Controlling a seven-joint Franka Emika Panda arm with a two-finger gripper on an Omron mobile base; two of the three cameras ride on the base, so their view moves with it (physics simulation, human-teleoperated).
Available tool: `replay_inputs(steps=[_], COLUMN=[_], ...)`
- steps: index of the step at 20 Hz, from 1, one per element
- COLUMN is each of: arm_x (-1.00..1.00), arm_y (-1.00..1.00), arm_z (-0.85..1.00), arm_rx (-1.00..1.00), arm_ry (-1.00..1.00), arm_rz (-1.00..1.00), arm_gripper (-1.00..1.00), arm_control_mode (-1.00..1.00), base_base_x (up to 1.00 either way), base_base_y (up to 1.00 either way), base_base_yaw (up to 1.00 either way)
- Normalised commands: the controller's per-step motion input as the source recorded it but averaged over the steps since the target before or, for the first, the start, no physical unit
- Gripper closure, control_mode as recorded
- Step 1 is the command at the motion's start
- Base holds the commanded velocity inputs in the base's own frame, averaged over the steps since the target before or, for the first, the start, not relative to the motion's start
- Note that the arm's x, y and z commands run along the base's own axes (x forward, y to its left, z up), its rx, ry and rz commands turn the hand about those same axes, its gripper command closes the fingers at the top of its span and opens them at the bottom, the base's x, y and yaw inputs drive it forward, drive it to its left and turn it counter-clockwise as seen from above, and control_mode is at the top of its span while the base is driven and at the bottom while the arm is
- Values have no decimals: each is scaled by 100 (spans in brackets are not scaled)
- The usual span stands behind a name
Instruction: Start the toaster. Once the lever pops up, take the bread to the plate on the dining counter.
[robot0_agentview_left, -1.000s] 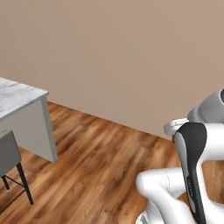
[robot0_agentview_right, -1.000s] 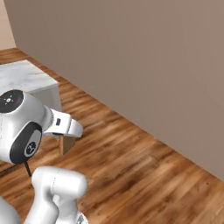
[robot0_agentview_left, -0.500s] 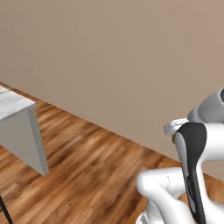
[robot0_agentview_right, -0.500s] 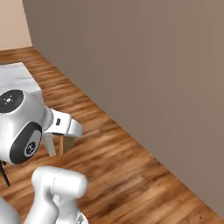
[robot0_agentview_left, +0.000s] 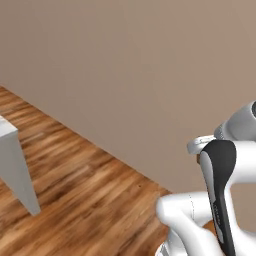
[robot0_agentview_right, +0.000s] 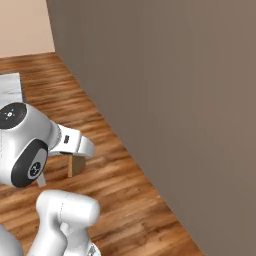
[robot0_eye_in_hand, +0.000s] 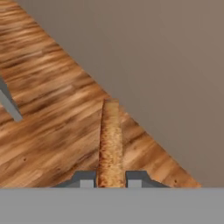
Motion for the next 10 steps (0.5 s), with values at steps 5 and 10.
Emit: replay_inputs(steps=[5,10], arm_x=[0,0], arm_y=[0,0], arm_z=[0,0], arm_rx=[0,0], arm_ry=[0,0], arm_rz=[0,0], arm_gripper=[100,100], arm_control_mode=[100,100], base_base_x=[100,100], base_base_y=[-77,-76], base_base_yaw=[29,30])
